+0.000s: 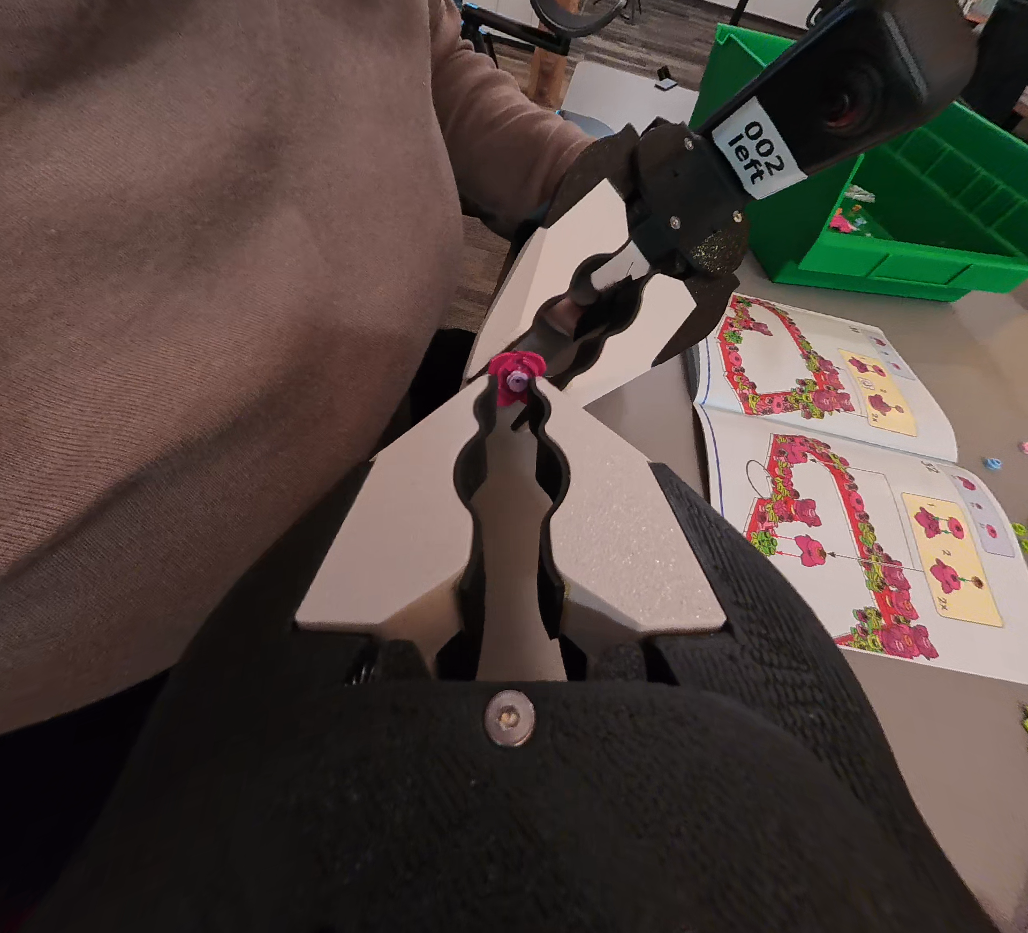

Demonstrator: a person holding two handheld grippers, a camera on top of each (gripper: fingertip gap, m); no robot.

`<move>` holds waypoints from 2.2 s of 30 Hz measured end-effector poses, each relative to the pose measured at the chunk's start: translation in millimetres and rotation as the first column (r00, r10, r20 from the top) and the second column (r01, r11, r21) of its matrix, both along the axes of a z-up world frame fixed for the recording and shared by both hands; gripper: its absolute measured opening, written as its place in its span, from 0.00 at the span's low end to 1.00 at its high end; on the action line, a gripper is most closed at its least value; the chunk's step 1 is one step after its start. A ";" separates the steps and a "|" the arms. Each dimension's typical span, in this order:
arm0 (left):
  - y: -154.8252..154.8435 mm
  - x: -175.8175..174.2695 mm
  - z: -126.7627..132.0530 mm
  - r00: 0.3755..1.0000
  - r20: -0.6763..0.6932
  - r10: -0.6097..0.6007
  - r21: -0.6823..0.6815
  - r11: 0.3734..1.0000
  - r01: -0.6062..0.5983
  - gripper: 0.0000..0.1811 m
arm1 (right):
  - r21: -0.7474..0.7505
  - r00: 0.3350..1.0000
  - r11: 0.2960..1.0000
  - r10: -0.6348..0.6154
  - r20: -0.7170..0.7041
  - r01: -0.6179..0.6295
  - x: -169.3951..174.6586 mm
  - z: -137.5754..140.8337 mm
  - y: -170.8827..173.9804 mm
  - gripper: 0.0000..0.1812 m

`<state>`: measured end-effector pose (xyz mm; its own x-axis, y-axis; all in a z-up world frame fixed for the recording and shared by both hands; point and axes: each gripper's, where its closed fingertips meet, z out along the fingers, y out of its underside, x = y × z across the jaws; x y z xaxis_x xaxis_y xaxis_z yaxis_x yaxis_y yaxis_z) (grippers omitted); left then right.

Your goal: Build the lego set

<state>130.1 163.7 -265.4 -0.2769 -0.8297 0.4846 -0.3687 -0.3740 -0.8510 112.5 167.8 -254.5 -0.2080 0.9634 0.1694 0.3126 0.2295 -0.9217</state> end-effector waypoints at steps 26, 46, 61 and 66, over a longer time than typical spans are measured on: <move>78.8 -5.7 7.2 0.894 0.072 0.442 0.331 0.835 -0.439 0.11 | 0.175 0.731 0.801 -0.596 0.333 0.573 117.0 -43.8 142.9 0.02; 120.4 -41.8 39.7 0.696 0.380 0.609 0.560 0.448 -0.697 0.11 | 0.015 0.623 0.708 -0.632 0.462 0.706 130.2 -55.9 151.0 0.17; 152.9 -59.5 7.0 0.636 0.171 0.753 0.760 0.310 -0.571 0.11 | -0.047 0.792 0.791 -0.608 0.055 0.610 -38.4 24.2 118.2 0.06; 155.1 -63.8 1.2 0.636 0.153 0.756 0.833 0.248 -0.495 0.11 | -0.104 0.793 0.786 -0.603 0.086 0.609 -54.2 17.7 123.0 0.11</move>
